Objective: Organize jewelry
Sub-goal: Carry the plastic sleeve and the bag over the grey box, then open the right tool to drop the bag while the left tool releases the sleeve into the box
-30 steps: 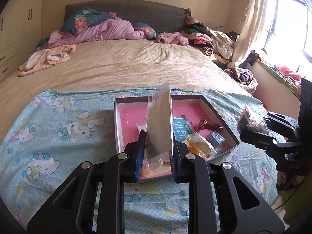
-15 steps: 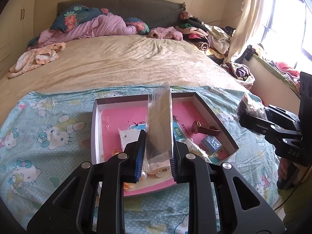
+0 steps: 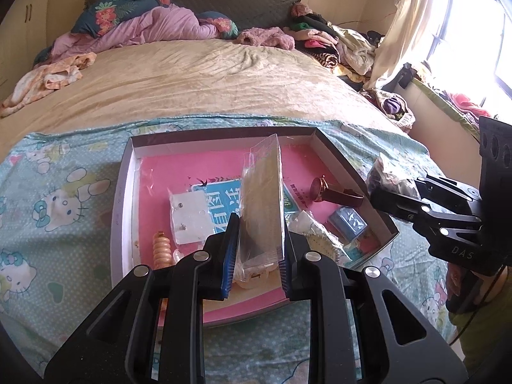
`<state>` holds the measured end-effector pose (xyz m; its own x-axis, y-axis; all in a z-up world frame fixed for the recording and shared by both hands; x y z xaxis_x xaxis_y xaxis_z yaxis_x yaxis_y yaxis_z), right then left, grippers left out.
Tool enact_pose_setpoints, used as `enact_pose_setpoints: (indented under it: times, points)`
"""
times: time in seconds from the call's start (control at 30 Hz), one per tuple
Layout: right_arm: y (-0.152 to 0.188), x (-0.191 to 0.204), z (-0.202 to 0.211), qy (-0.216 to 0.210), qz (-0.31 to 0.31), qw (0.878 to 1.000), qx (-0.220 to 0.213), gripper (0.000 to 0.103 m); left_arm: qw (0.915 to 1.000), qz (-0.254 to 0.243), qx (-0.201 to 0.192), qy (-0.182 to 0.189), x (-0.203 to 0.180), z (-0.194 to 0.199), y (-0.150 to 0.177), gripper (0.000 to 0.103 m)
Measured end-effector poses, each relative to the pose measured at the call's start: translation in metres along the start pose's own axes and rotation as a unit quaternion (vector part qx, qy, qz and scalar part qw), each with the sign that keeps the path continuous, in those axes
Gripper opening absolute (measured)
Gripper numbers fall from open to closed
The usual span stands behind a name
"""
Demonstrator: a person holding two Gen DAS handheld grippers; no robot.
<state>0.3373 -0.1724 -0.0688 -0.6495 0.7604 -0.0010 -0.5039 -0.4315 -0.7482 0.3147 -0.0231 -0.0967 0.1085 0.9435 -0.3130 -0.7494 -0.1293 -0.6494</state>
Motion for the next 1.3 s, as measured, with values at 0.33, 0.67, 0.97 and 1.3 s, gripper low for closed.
enact_pose_setpoints:
  times: [0.33, 0.67, 0.97, 1.3]
  points:
    - [0.024, 0.003, -0.032, -0.014, -0.019, 0.999, 0.038, 0.036, 0.9995, 0.004, 0.033, 0.001, 0.004, -0.020, 0.018, 0.015]
    - [0.025, 0.004, -0.033, -0.019, -0.030, 0.999, 0.036, 0.046, 0.9992, 0.001, 0.039, -0.002, 0.004, -0.021, 0.021, 0.015]
    - [0.021, -0.001, -0.002, 0.002, -0.031, 0.999, 0.012, 0.067, 0.9992, 0.001, 0.039, -0.003, 0.004, -0.021, 0.021, 0.015]
    - [0.029, -0.001, 0.028, 0.018, -0.043, 0.999, 0.000, 0.082, 0.9993, 0.000, 0.036, -0.013, 0.006, -0.014, 0.020, 0.028]
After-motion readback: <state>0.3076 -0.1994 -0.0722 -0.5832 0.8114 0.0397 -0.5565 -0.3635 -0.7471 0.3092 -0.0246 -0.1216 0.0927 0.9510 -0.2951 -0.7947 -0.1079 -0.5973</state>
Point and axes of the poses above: each gripper's, at about its wrist camera, not at the fingertips, and z roughly against the way its jaws point, x to its left, y to its underside, the point moved 10 cm from there along -z, roughly the way its jaws point, and after that the axes turned 10 degrees about z, right-handed, at the moved point
